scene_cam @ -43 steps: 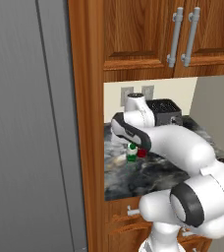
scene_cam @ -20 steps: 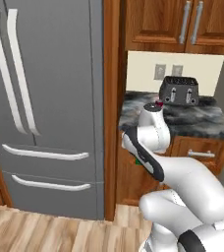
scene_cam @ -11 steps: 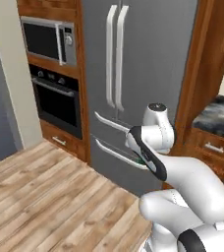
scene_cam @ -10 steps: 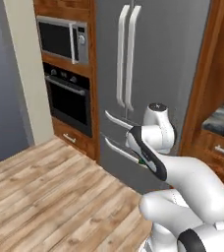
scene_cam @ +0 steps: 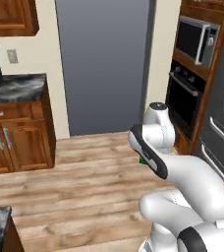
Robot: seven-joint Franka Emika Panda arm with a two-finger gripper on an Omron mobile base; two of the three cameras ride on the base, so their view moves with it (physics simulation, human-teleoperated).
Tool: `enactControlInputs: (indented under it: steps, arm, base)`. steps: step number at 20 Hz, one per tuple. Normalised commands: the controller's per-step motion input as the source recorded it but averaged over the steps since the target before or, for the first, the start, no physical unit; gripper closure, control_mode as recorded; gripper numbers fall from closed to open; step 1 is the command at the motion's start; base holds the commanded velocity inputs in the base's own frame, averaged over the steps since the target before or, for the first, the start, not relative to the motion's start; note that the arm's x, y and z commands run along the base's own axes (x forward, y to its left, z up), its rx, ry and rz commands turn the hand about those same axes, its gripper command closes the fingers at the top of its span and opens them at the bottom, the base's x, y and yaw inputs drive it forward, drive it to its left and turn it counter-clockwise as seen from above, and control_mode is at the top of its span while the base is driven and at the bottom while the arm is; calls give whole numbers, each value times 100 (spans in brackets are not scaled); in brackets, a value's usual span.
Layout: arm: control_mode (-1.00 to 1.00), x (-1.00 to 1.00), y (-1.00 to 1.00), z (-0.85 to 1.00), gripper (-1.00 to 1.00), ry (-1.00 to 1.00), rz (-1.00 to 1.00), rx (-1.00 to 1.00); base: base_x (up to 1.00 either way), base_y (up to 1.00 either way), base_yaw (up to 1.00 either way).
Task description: Move the drinks to the dining counter.
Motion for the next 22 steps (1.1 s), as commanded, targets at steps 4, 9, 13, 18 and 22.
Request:
enactControlInputs:
  steps: [4, 9, 13, 18, 22]
  arm:
    - [100, 0, 0, 0, 100, 0, 0, 0]
    - [100, 0, 0, 0, 100, 0, 0, 0]
    - [100, 0, 0, 0, 100, 0, 0, 0]
    - [100, 0, 0, 0, 100, 0, 0, 0]
    - [100, 0, 0, 0, 100, 0, 0, 0]
  base:
    - [0, 0, 100]
    - [-6, 0, 99]
    - [-18, 0, 96]
    - [-18, 6, 90]
    - [-34, 8, 79]
